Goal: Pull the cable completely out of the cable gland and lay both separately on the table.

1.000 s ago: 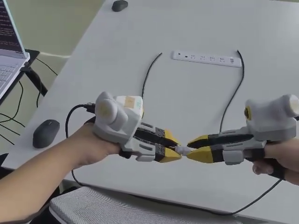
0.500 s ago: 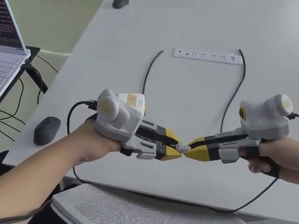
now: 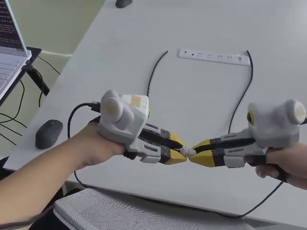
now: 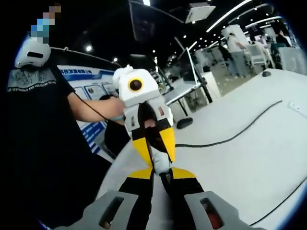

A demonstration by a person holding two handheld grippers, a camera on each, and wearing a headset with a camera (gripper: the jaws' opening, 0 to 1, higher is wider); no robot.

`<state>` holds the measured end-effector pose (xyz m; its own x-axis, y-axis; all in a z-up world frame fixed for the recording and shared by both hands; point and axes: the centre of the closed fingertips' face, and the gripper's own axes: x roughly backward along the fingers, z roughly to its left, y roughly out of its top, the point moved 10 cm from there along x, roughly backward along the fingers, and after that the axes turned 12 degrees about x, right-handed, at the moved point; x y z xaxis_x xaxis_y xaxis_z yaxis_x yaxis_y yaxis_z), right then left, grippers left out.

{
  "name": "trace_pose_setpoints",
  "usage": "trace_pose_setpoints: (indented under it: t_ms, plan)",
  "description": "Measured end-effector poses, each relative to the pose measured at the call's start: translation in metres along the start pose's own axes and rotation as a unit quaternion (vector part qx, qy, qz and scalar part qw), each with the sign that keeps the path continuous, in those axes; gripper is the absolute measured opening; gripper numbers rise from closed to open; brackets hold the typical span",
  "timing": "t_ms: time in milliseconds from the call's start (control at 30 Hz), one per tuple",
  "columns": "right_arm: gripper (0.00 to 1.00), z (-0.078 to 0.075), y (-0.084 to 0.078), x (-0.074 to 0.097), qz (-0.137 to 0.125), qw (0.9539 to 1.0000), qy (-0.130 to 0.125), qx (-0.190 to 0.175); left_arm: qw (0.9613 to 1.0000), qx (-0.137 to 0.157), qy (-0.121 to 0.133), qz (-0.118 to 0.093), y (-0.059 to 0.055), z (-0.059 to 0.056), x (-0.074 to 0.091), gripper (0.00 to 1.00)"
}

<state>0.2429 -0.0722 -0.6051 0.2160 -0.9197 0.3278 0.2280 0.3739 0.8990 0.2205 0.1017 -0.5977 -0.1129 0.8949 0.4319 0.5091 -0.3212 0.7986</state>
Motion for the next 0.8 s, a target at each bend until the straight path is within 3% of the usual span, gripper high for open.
trace_pose_setpoints:
  t_ms: [167,267,333,567,600,667,700,733,767,800]
  plan:
    - [0.08,0.006,0.006,-0.002,0.036,0.9961,-0.025,0.077,0.9999,0.016,-0.004,-0.002,-0.002,0.0,0.001,0.15]
    - [0.08,0.01,0.011,-0.003,0.052,0.9898,-0.043,0.125,0.9989,0.044,-0.009,-0.011,-0.002,0.002,0.002,0.15]
    - [0.08,0.012,0.013,-0.002,0.06,0.9845,-0.057,0.155,0.9989,0.042,-0.011,-0.017,-0.002,0.003,0.004,0.15]
    - [0.07,0.018,0.017,-0.005,0.103,0.9567,-0.096,0.255,0.9973,0.068,-0.015,-0.024,-0.001,0.001,0.004,0.15]
    - [0.07,0.02,0.018,-0.005,0.111,0.9497,-0.104,0.274,0.9971,0.07,-0.015,-0.025,-0.001,0.001,0.005,0.15]
    - [0.07,0.024,0.018,-0.007,0.122,0.9411,-0.115,0.294,0.9965,0.079,-0.016,-0.024,-0.002,0.002,0.006,0.15]
    - [0.07,0.025,0.017,-0.008,0.124,0.9377,-0.117,0.303,0.996,0.085,-0.018,-0.022,-0.003,0.002,0.006,0.15]
    - [0.07,0.026,0.016,-0.009,0.124,0.94,-0.116,0.296,0.9962,0.082,-0.018,-0.022,-0.003,0.002,0.006,0.15]
    - [0.07,0.026,0.016,-0.01,0.126,0.9393,-0.118,0.297,0.996,0.085,-0.017,-0.022,-0.004,0.002,0.005,0.15]
    - [0.08,0.027,0.015,-0.01,0.129,0.9354,-0.122,0.306,0.9953,0.093,-0.016,-0.022,-0.005,0.002,0.005,0.15]
